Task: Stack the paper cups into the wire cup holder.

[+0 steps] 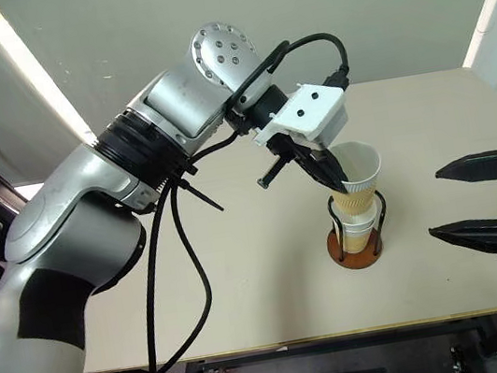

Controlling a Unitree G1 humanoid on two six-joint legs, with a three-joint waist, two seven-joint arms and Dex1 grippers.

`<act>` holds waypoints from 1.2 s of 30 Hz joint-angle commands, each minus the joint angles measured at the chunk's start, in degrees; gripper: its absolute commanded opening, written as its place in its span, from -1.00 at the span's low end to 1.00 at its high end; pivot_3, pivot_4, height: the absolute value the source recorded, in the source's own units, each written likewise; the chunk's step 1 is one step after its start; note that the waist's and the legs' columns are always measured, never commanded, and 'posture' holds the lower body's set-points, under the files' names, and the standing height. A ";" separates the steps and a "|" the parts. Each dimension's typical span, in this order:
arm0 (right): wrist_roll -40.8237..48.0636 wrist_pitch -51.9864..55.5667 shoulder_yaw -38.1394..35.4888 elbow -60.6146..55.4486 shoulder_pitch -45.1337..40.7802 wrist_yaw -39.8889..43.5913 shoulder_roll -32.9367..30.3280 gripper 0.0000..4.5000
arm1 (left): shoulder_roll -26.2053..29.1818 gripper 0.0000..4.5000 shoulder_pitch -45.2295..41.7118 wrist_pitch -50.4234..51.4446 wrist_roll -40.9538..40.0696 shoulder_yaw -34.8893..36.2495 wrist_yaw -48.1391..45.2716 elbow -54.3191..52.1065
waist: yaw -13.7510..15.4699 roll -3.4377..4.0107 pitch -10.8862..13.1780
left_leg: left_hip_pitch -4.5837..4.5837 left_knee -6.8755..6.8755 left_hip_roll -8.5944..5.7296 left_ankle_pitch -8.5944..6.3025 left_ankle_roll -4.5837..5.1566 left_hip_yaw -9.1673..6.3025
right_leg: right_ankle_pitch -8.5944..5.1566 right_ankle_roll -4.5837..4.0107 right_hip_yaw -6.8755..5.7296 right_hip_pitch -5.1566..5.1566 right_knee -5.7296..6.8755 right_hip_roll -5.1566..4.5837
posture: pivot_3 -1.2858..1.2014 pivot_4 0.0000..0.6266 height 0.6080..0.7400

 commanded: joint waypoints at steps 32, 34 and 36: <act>5.18 -1.04 -1.31 -0.49 0.09 -6.15 -0.40 0.67 | -6.31 -0.99 3.35 -4.42 10.35 8.60 -1.74 8.18 | -0.49 0.01 -0.02 | 0.08 0.60 -0.22 -0.45 0.62 0.87 | -0.20 0.33 0.25 -0.02 0.37 -0.21 | 0.03 -1.00 1.00; 5.29 -1.07 -1.30 -0.52 0.07 -6.29 -0.45 0.67 | -6.31 -0.99 3.66 -3.77 10.13 8.71 -1.74 7.67 | -0.50 0.01 -0.02 | 0.08 0.61 -0.24 -0.48 0.65 0.90 | -0.22 0.36 0.26 -0.02 0.36 -0.38 | 0.03 -1.00 1.00; 5.39 -1.00 -1.38 -0.52 0.07 -6.36 -0.49 0.67 | -6.15 -0.99 4.23 -2.93 9.80 8.58 -1.74 6.64 | -0.56 0.01 -0.03 | 0.08 0.60 -0.26 -0.51 0.66 0.96 | -0.23 0.39 0.26 -0.04 0.36 -0.38 | 0.03 -1.00 1.00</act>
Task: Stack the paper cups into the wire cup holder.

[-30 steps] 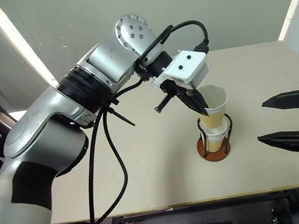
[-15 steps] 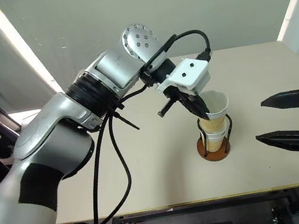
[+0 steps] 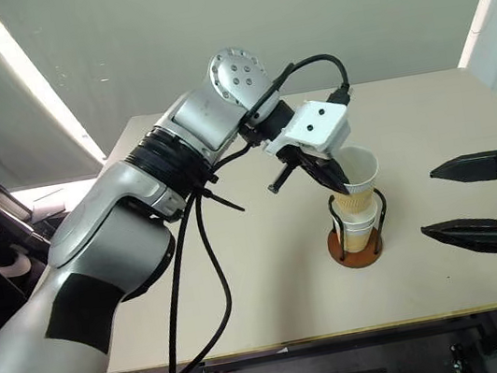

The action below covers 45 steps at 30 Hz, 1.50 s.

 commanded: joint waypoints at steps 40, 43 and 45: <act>-2.92 -9.38 10.24 6.38 -3.71 -0.44 -0.48 0.67 | 5.02 0.95 6.12 27.37 4.20 26.89 2.01 -8.36 | 0.01 -0.77 3.31 | -0.44 -1.33 -0.11 0.04 0.09 -0.08 | 0.69 0.98 0.75 -0.13 -2.38 -0.33 | 0.03 -0.52 1.00; -5.78 -12.75 14.75 9.04 -4.68 0.09 0.47 0.67 | 8.05 0.95 10.81 36.49 2.64 31.40 7.07 -16.15 | 0.03 -0.68 3.39 | -0.45 -1.43 -0.10 0.05 0.10 -0.08 | 0.72 1.02 0.77 -0.12 -2.55 -0.31 | 0.03 -0.52 1.00; -7.33 -14.49 16.93 10.56 -5.22 0.49 0.87 0.67 | 9.28 0.95 13.21 40.89 2.01 33.79 9.88 -20.24 | -0.02 -0.68 3.41 | -0.46 -1.53 -0.10 0.07 0.12 -0.08 | 0.77 1.03 0.78 -0.12 -2.72 -0.30 | 0.03 -0.52 1.00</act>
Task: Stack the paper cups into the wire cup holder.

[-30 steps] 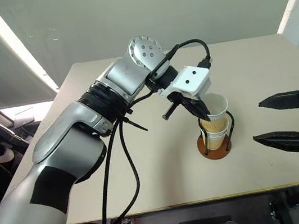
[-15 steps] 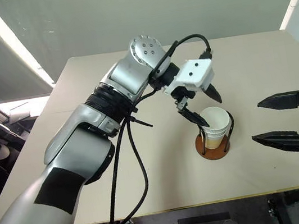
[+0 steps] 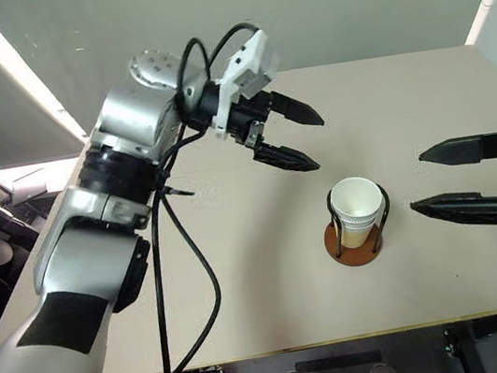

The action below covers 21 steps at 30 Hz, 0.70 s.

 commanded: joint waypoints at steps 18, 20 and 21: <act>-16.13 -13.24 18.52 18.72 -10.44 4.24 4.31 0.67 | 10.28 0.95 17.96 22.22 -5.80 22.76 27.77 -22.79 | -0.25 0.02 0.11 | 0.49 -0.49 0.00 0.22 -0.10 0.02 | 0.12 -0.19 0.12 0.24 -0.23 0.08 | 0.03 -0.52 1.00; -17.25 -13.70 19.42 19.36 -11.33 4.07 5.50 0.67 | 10.27 0.95 19.51 22.62 -6.19 23.45 29.30 -23.71 | -0.32 0.01 0.12 | 0.53 -0.50 0.00 0.26 -0.12 0.03 | 0.13 -0.21 0.15 0.25 -0.20 0.09 | 0.03 -0.52 1.00; -17.56 -13.76 19.54 19.62 -11.65 4.06 5.89 0.67 | 10.23 0.95 20.13 22.95 -6.56 23.75 29.84 -24.36 | -0.32 0.01 0.12 | 0.53 -0.51 0.00 0.29 -0.13 0.00 | 0.14 -0.21 0.15 0.26 -0.19 0.09 | 0.03 -0.52 1.00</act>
